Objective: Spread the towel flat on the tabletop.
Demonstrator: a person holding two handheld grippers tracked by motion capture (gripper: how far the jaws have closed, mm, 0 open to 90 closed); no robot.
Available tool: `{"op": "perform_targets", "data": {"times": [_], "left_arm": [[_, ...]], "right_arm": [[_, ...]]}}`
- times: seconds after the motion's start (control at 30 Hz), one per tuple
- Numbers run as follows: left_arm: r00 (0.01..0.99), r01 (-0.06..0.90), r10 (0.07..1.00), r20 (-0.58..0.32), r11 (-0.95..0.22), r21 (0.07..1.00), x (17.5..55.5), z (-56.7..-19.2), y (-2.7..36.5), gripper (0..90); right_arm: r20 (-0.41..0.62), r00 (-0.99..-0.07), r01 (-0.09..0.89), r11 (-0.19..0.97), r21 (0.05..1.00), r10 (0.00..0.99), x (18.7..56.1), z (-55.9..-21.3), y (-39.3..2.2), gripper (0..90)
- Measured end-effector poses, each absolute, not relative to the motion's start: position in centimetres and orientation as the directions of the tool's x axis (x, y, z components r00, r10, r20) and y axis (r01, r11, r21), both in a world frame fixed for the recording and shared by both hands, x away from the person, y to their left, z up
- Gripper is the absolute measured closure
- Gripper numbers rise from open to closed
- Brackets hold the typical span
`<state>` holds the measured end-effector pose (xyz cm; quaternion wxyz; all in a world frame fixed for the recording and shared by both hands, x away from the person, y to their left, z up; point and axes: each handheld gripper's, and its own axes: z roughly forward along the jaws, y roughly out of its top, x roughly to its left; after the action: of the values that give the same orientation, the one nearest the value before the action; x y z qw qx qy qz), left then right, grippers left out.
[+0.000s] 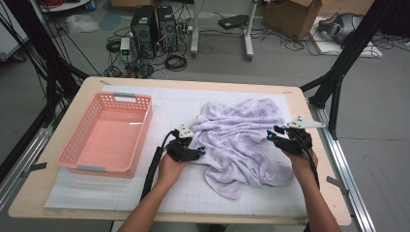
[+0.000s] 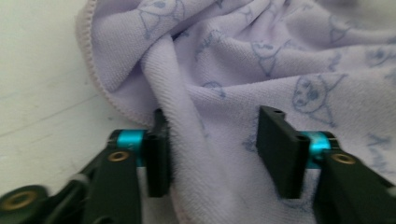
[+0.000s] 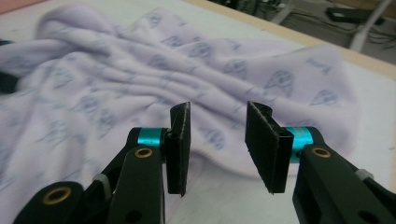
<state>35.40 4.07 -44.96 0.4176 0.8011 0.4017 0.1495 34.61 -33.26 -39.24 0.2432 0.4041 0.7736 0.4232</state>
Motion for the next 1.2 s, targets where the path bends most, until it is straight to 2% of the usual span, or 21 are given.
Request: {"op": "perform_targets", "data": {"times": [0.03, 0.1, 0.17, 0.27, 0.4, 0.47, 0.57, 0.67, 0.87, 0.93, 1.0, 1.03, 1.1, 1.17, 1.2], "left_arm": [[0.622, 0.523, 0.777, -0.091, -0.327, 0.788, 35.5, -44.9, 4.2, 72.0], [0.598, 0.515, 0.798, -0.068, -0.318, 0.796, 35.7, -44.8, 4.6, 83.7], [0.537, 0.503, 0.841, -0.062, -0.26, 0.824, 36.3, -44.3, 5.7, 84.7], [0.44, 0.515, 0.887, -0.141, -0.121, 0.849, 37.5, -43.6, 8.2, 85.0], [0.425, 0.509, 0.886, -0.186, -0.064, 0.858, 38.0, -43.3, 9.3, 84.4], [0.439, 0.498, 0.879, -0.185, -0.067, 0.864, 38.0, -43.3, 9.2, 81.0], [0.453, 0.512, 0.864, -0.222, -0.048, 0.858, 38.0, -43.4, 9.0, 62.4], [0.484, 0.522, 0.845, -0.226, -0.073, 0.85, 37.6, -43.4, 8.6, 51.7], [0.523, 0.502, 0.826, -0.212, -0.097, 0.86, 36.1, -43.5, 8.5, 47.1], [0.538, 0.508, 0.818, -0.202, -0.123, 0.853, 35.9, -43.4, 8.5, 45.8], [0.553, 0.499, 0.811, -0.191, -0.139, 0.855, 35.7, -43.3, 8.4, 45.6], [0.557, 0.495, 0.809, -0.189, -0.141, 0.857, 35.5, -43.2, 8.3, 45.5], [0.574, 0.492, 0.796, -0.19, -0.15, 0.858, 35.3, -43.0, 8.1, 45.5], [0.588, 0.491, 0.785, -0.196, -0.154, 0.858, 35.0, -42.9, 7.7, 45.2], [0.598, 0.489, 0.777, -0.198, -0.159, 0.858, 34.9, -42.9, 7.6, 44.6]], "right_arm": [[-0.007, -0.568, 0.428, 0.302, 0.852, 0.823, 34.2, -39.5, -33.4, 60.6], [0.008, -0.586, 0.441, 0.31, 0.842, 0.811, 33.6, -40.1, -33.6, 61.4], [0.03, -0.594, 0.464, 0.312, 0.829, 0.804, 33.2, -41.0, -33.8, 62.0], [0.055, -0.594, 0.499, 0.314, 0.808, 0.803, 33.1, -42.1, -33.6, 58.5], [0.076, -0.604, 0.52, 0.32, 0.792, 0.793, 33.7, -42.8, -32.9, 56.7], [0.077, -0.613, 0.523, 0.331, 0.786, 0.786, 34.2, -43.0, -32.2, 57.7], [0.078, -0.622, 0.536, 0.351, 0.768, 0.779, 35.0, -43.3, -31.3, 58.5], [0.065, -0.625, 0.551, 0.381, 0.743, 0.778, 35.8, -43.7, -30.3, 56.9], [0.0, -0.59, 0.565, 0.414, 0.714, 0.807, 37.3, -44.2, -28.8, 53.7], [-0.015, -0.589, 0.56, 0.423, 0.712, 0.808, 37.7, -44.3, -28.4, 60.1], [-0.032, -0.609, 0.553, 0.454, 0.698, 0.792, 38.1, -44.0, -28.1, 87.4], [-0.09, -0.623, 0.526, 0.502, 0.687, 0.777, 38.2, -43.9, -27.7, 87.5], [-0.104, -0.629, 0.519, 0.516, 0.682, 0.771, 38.9, -43.8, -27.8, 88.1], [-0.13, -0.577, 0.525, 0.488, 0.697, 0.807, 39.8, -43.5, -28.6, 88.2], [-0.138, -0.52, 0.532, 0.446, 0.72, 0.843, 40.3, -43.2, -29.3, 88.3]]}}
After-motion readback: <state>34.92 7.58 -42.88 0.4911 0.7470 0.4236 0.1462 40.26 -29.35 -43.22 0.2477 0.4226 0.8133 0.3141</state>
